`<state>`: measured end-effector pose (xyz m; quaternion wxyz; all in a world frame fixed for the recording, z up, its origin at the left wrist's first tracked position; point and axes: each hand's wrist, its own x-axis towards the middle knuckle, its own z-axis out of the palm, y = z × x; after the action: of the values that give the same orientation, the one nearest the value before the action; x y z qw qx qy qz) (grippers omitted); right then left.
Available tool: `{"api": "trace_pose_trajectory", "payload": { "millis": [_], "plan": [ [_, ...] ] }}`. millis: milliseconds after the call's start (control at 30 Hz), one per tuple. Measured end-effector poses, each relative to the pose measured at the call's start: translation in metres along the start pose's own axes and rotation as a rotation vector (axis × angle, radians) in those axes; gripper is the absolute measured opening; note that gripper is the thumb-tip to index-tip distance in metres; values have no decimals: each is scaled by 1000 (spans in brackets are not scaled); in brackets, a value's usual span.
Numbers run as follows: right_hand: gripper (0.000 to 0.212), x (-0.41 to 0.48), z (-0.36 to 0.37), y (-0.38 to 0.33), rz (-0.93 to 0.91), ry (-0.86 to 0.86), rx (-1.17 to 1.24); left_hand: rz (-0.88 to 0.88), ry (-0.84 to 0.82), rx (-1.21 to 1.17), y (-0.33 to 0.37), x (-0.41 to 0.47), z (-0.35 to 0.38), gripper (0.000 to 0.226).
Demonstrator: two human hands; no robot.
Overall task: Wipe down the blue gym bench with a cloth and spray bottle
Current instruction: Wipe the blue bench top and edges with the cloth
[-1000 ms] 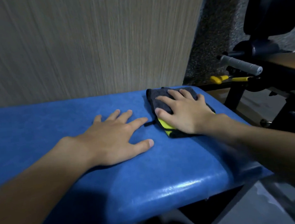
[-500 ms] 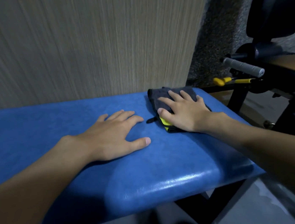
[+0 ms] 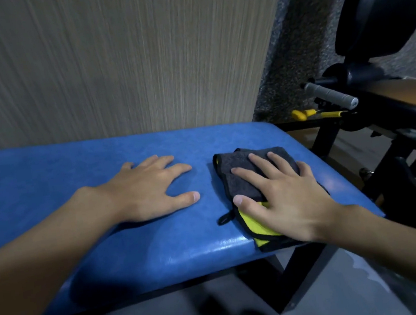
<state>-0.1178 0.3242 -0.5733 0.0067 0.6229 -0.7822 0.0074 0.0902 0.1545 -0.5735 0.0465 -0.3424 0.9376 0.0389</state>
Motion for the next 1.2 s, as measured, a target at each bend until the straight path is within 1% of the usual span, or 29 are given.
{"api": "trace_pose_trajectory", "payload": {
  "millis": [100, 233, 333, 467, 633, 833, 1033, 1100, 1200],
  "plan": [
    [84, 39, 3, 0, 6, 19, 15, -3, -28, 18, 1, 1, 1, 105],
    [71, 111, 6, 6, 22, 41, 17, 11, -9, 41, 1, 2, 2, 106],
    [69, 166, 7, 4, 54, 36, 13, 23, 0, 48, -1, 3, 3, 106],
    [68, 197, 6, 0, 101, 48, 27, 32, -7, 32, -4, 2, 2, 106],
    [70, 173, 7, -1, 106, 15, 47, 34, -7, 7, -9, -4, -1, 113],
    [69, 92, 4, -11, 45, -21, 37, 31, 5, -8, -13, -12, -2, 114],
    [89, -9, 4, -20, -26, -4, -16, 11, 6, -40, -9, -18, -5, 114],
    [89, -23, 2, -18, -44, -20, -21, 1, 8, -24, -8, -18, -4, 113],
    [90, -23, 0, -19, -56, 5, -23, -28, -14, -21, -8, -15, -4, 113]
  ]
}}
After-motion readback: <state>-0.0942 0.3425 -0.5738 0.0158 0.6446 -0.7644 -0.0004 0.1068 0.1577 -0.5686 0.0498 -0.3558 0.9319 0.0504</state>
